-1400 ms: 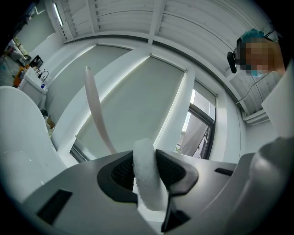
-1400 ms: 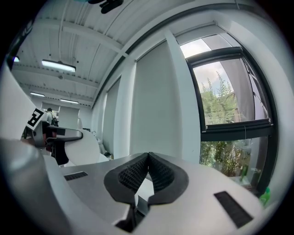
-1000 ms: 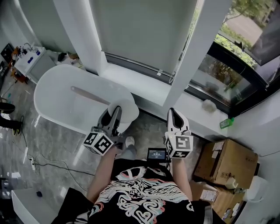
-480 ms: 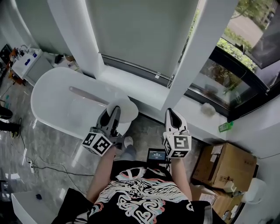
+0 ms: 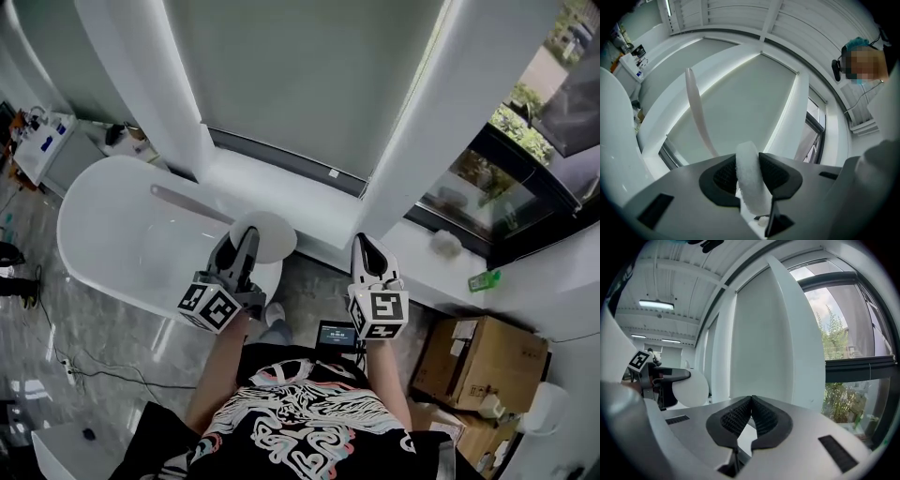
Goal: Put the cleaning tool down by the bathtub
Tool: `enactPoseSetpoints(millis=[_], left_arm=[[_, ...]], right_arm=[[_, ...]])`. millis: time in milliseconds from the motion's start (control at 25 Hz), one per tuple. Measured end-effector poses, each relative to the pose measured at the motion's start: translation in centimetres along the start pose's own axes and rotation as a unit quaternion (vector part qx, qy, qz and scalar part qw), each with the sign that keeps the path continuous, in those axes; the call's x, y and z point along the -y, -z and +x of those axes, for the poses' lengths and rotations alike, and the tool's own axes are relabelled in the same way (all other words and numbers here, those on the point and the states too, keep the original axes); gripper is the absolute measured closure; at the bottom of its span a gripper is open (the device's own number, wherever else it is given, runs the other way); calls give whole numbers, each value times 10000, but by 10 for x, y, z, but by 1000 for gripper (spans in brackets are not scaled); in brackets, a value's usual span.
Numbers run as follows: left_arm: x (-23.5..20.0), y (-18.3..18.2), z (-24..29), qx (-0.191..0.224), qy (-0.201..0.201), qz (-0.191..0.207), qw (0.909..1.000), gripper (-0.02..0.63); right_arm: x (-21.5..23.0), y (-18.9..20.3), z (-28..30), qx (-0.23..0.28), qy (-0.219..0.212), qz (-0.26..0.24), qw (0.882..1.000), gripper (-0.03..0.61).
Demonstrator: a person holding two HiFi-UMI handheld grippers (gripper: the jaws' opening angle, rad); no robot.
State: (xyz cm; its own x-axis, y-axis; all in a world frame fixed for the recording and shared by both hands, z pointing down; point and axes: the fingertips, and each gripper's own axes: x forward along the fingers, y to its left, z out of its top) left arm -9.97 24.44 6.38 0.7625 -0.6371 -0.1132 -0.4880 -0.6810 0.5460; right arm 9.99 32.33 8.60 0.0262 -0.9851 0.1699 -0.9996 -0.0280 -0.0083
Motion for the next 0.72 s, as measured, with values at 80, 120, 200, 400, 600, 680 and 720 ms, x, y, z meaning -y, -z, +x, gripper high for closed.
enactPoseSetpoints(millis=[80, 120, 200, 400, 600, 680, 720], left_arm=[[-9, -5, 18, -49, 63, -14, 10000, 485], [-14, -8, 27, -65, 98, -15, 9999, 485], [-24, -14, 45, -90, 166, -18, 9998, 485], [-54, -26, 77, -118, 244, -79, 9996, 485], [-92, -39, 98, -117, 177, -281, 9994, 485], [-108, -45, 106, -129, 168, -346, 9992, 485], [-114, -47, 109, -134, 167, -385, 9990, 485]], right_arm=[[5, -4, 17, -22, 59, 6, 10000, 551], [7, -5, 27, -35, 93, 9, 10000, 551], [11, -8, 46, -56, 157, 17, 9999, 551], [14, -8, 88, -195, 235, -9, 9995, 551], [5, -8, 129, -338, 282, -92, 9990, 551], [2, -7, 146, -360, 311, -79, 9988, 551], [1, -7, 152, -376, 321, -69, 9988, 551]])
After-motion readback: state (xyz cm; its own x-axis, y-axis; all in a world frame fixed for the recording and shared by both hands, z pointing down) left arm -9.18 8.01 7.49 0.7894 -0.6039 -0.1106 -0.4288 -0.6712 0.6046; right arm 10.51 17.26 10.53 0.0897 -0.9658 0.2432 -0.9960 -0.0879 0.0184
